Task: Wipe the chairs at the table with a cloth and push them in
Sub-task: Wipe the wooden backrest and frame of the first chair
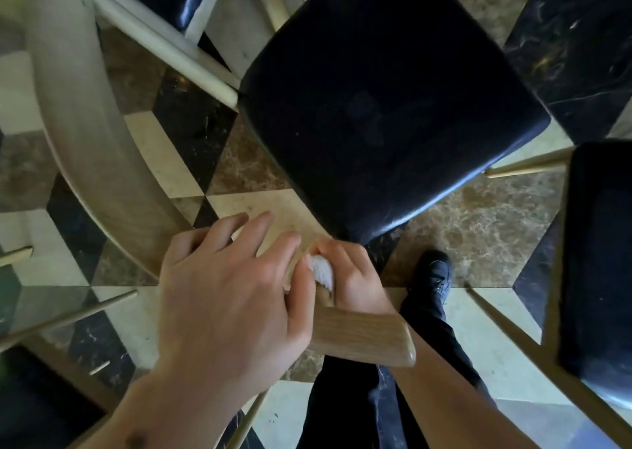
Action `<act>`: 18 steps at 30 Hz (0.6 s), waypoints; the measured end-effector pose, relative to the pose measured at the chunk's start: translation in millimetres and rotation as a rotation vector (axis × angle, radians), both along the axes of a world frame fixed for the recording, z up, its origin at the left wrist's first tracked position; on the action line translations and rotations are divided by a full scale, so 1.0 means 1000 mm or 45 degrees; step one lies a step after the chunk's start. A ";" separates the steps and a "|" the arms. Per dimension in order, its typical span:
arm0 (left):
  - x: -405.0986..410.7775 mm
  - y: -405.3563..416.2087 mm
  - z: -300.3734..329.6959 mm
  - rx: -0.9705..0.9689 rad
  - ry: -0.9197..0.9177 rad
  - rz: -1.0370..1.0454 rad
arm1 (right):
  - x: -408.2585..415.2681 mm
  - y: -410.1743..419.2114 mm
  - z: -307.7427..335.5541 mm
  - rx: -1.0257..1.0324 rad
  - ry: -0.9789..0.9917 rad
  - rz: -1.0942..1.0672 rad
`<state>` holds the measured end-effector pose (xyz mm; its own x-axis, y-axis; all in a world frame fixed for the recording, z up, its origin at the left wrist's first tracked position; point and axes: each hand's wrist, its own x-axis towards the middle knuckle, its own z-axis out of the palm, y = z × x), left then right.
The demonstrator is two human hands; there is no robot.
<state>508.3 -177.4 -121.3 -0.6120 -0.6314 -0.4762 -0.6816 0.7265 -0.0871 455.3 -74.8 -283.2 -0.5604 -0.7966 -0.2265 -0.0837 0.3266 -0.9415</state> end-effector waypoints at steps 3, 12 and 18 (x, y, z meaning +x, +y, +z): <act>0.001 0.000 -0.001 -0.003 0.051 0.006 | 0.005 0.002 0.011 -0.159 0.236 -0.018; -0.002 -0.002 -0.005 0.007 0.091 0.005 | -0.028 -0.012 -0.050 0.279 -0.869 -0.011; -0.015 -0.004 0.002 0.120 -0.121 0.091 | -0.017 0.008 -0.034 0.272 -1.322 -0.150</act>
